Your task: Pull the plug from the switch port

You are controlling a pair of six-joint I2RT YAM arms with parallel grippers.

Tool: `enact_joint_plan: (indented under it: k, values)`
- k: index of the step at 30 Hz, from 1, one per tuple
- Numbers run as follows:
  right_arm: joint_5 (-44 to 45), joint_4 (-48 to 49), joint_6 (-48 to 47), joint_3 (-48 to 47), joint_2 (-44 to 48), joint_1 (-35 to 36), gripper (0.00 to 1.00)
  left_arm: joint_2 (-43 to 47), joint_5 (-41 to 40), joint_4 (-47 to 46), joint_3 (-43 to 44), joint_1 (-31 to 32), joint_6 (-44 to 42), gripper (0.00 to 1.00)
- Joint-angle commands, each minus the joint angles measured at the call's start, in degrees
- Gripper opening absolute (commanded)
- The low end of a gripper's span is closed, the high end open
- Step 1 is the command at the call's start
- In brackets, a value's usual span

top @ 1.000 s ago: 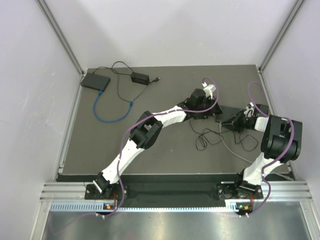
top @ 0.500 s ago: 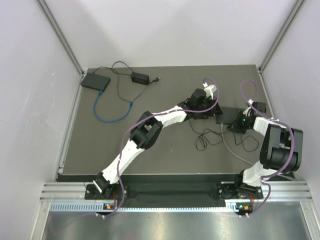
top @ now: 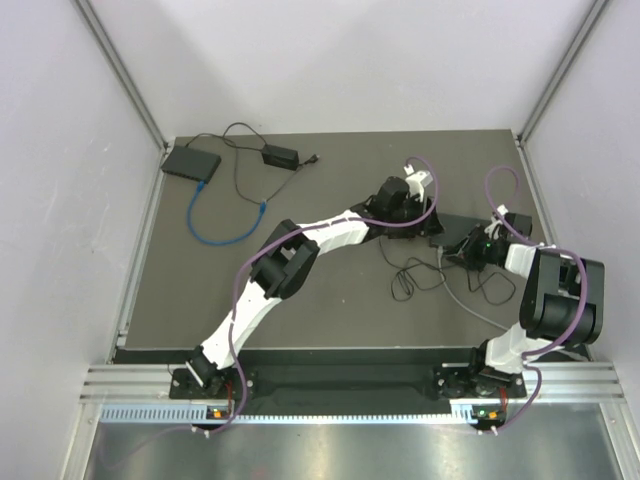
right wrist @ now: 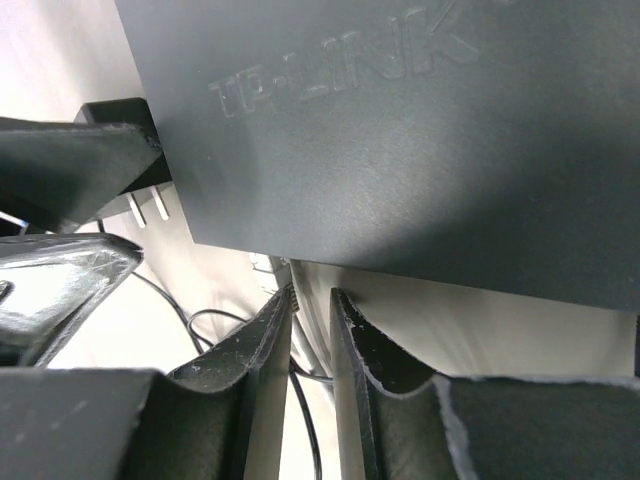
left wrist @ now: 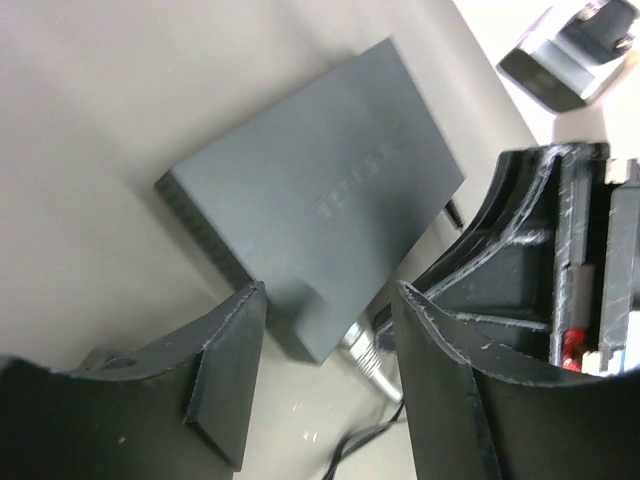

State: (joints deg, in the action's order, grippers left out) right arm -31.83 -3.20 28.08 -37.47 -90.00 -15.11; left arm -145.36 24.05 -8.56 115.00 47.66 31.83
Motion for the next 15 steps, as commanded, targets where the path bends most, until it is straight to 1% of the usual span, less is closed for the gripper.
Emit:
enact_joint_plan:
  k: [1, 3, 6, 7, 11, 15]
  values:
    - [-2.27, 4.26, 2.25, 0.83, 1.40, -0.88, 0.23, 3.77, -1.12, 5.21, -1.10, -0.72, -3.18, 0.59]
    - [-3.06, 4.08, 1.98, 0.39, 0.79, -1.76, 0.23, 3.85, -1.29, 7.49, -0.48, -1.08, -2.83, 0.59]
    - [-3.06, 3.55, 1.11, -0.40, -0.09, -4.04, 0.24, 2.46, 0.11, 8.29, 1.09, -1.87, -2.48, 0.62]
    - [-2.80, 3.38, 1.02, -0.84, -0.35, -4.48, 0.24, 1.84, 1.07, 10.90, 1.80, -1.96, -2.57, 0.62]
    - [-1.66, 1.53, -0.12, -2.51, -1.06, -5.71, 0.27, -1.06, 3.27, 11.37, 5.31, -1.96, -1.08, 0.62]
    - [-3.23, 0.13, -2.14, -6.81, -3.43, -5.72, 0.28, -3.35, 3.98, 10.32, 6.03, -1.78, 1.21, 0.61]
